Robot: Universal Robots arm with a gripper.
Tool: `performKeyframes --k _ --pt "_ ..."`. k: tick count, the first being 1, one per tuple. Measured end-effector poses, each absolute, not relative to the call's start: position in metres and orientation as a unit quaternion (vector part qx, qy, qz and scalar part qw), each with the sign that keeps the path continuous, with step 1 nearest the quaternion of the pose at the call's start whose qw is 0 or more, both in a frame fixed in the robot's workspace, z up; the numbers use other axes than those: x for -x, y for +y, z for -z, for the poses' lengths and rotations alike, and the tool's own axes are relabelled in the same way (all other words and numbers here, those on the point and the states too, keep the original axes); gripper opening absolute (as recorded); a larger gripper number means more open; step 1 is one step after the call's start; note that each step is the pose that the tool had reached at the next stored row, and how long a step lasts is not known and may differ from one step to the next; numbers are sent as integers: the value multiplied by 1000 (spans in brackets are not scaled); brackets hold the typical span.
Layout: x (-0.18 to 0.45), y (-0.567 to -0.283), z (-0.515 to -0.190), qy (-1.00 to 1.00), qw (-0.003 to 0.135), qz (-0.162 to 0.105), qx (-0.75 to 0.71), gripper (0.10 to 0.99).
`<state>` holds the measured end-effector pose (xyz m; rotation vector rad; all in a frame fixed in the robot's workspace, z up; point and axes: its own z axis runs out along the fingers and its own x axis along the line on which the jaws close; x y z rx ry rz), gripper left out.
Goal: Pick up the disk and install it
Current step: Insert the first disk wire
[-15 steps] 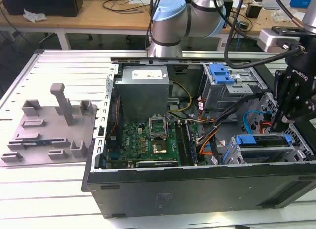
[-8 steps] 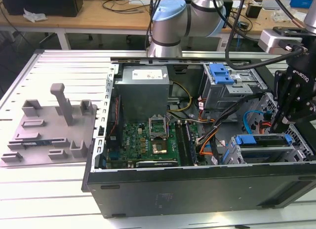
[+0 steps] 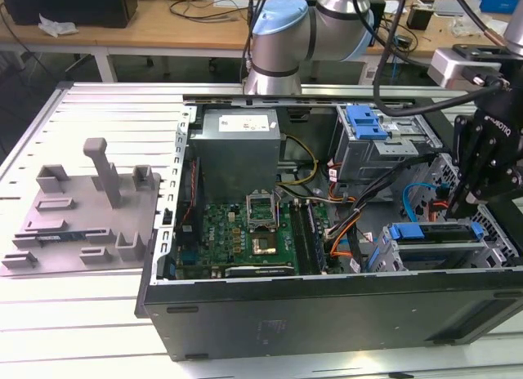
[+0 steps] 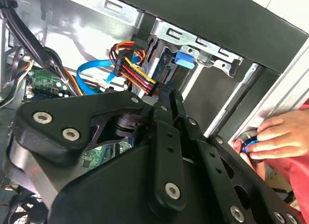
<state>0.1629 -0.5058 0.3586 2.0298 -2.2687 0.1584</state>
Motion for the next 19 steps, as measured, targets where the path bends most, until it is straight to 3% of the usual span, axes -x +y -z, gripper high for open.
performKeyframes --k 6,19 --pt "-166 -512 -359 -742 37 -42 -668 165" --pt "-165 -516 -359 -736 36 -42 -675 165"
